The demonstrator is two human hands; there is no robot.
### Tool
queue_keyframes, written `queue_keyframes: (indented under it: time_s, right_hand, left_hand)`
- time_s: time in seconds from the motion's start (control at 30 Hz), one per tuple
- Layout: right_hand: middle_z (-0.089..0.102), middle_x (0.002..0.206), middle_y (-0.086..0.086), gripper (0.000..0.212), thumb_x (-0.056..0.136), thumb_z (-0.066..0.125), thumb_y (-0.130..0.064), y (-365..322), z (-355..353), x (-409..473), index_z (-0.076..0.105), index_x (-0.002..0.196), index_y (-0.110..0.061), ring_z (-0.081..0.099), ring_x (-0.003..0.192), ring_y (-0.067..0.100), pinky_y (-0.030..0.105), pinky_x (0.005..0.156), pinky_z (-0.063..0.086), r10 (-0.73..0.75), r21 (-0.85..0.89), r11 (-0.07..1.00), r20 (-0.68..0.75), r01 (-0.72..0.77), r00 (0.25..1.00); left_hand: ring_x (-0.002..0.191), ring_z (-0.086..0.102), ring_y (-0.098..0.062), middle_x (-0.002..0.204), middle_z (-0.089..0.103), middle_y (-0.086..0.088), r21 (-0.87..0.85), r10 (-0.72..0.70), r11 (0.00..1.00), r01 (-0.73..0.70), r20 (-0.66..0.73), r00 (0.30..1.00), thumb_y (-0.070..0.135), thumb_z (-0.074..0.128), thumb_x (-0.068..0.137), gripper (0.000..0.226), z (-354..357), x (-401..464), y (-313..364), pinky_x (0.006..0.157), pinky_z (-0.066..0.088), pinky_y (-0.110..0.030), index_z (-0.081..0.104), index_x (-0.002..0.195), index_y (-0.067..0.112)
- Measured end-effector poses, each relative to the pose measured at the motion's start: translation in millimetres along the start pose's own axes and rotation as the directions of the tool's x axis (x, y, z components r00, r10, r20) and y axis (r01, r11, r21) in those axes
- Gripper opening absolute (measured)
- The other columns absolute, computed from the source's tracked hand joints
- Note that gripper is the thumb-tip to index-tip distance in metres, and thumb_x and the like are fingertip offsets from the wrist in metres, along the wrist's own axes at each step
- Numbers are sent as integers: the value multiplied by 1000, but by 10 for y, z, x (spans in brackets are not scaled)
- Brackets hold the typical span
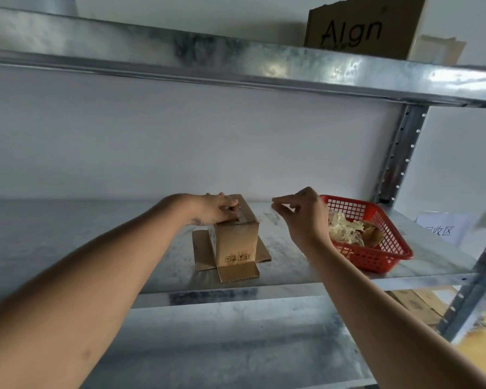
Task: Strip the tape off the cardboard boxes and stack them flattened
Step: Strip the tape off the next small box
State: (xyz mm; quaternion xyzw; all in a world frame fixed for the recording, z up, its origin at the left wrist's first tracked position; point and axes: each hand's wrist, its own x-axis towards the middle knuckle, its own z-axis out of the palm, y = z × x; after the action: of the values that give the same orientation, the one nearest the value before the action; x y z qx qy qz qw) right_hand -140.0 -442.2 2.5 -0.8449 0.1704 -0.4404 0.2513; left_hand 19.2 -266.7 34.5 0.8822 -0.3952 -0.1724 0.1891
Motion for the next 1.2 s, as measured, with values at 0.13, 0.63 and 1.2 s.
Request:
queue_keyframes:
  time_s: [0.13, 0.63, 1.2]
  right_hand:
    - [80, 90, 0, 25, 81, 87, -14, -142, 57, -59, 82, 105, -16, 73, 76, 9, 34, 76, 62, -230, 21, 973, 98, 230, 968]
    - [71, 110, -11, 21, 90, 78, -21, -74, 132, -240, 79, 102, -38, 70, 81, 2, 28, 78, 61, -80, 93, 994, 287, 56, 955]
    - [72, 111, -9, 58, 52, 91, -54, -112, 20, -328, 75, 106, -41, 74, 83, 16, 34, 74, 64, 33, 334, 920, 458, -206, 889]
  left_hand:
    - [159, 10, -24, 171, 13, 2, -2, -7, 1000, 7, 17, 1000, 52, 50, 104, 65, -17, 1, 15, 124, 13, -37, 28, 162, 33]
    - [157, 15, -23, 167, 24, -5, -17, 18, 1000, -18, 2, 1000, 51, 50, 105, 63, -1, 8, -19, 121, 15, -33, 32, 161, 30]
    - [158, 13, -22, 170, 17, 1, -23, 25, 999, -25, 30, 999, 55, 52, 102, 70, -24, 71, -48, 121, 20, -34, 28, 163, 31]
